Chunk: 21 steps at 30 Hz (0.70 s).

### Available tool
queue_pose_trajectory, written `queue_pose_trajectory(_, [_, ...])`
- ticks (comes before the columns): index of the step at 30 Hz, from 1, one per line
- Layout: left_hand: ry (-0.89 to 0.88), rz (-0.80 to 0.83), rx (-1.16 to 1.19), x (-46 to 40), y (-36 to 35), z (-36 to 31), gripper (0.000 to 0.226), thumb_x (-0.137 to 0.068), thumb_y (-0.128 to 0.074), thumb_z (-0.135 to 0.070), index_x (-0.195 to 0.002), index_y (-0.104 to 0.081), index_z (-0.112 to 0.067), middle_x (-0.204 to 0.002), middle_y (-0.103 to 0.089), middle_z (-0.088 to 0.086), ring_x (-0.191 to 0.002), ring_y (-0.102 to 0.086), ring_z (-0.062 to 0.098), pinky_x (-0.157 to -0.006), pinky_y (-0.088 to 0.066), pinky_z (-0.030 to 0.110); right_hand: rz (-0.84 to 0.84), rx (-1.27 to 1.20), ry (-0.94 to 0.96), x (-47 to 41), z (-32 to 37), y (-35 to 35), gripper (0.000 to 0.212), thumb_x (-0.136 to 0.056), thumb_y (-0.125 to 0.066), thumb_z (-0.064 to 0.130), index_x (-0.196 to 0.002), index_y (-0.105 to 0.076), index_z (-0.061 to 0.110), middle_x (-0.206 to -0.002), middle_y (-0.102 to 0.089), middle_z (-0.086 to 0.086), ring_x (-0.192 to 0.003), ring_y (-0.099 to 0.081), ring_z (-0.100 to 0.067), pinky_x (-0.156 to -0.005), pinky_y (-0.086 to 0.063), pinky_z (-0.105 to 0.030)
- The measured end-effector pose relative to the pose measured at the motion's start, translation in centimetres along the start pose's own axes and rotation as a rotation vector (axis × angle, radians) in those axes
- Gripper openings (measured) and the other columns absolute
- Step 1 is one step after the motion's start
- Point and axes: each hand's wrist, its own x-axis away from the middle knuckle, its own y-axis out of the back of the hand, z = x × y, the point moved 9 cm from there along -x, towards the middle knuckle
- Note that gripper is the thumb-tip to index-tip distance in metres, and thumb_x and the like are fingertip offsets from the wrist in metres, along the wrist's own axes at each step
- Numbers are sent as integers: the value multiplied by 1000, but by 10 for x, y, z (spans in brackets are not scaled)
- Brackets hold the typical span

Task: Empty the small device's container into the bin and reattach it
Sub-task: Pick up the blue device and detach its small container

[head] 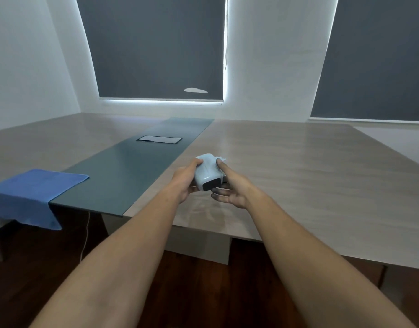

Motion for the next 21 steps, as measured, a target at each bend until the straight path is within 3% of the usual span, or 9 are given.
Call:
queue_pose_trajectory(4, [-19, 32, -21, 1, -12, -4, 19, -86, -61, -35, -97, -65, -20, -107, -71, 13, -86, -67, 28, -69, -56, 37, -33, -3, 66, 3, 5, 16, 48, -82, -75, 46, -108, -64, 7, -91, -64, -7, -77, -63, -21, -69, -57, -32])
queue_pose_trajectory(13, [-91, 35, -76, -4, -37, -9, 38, -84, -64, -31, -117, -66, -14, -103, -69, 7, -81, -66, 22, -56, -53, 29, -268, -172, 235, 8, 20, 78, 29, -85, -72, 29, -93, -63, 3, -80, -59, -10, -62, -58, -21, -57, -54, -29])
queue_pose_trajectory(16, [-114, 57, -116, -12, -43, -5, 45, -78, -72, -31, -119, -65, -15, -112, -70, 7, -87, -69, 21, -62, -57, 31, -335, -165, 259, 12, 26, 106, 21, -82, -71, 20, -85, -62, 2, -78, -60, -13, -60, -59, -23, -60, -56, -31])
queue_pose_trajectory(21, [-206, -69, -190, -19, -52, 0, 51, -70, -82, -22, -115, -60, -14, -97, -66, 4, -83, -69, 20, -75, -61, 38, -426, -153, 280, 13, 29, 150, 15, -77, -72, 14, -77, -64, 2, -78, -62, -14, -66, -63, -28, -65, -58, -34])
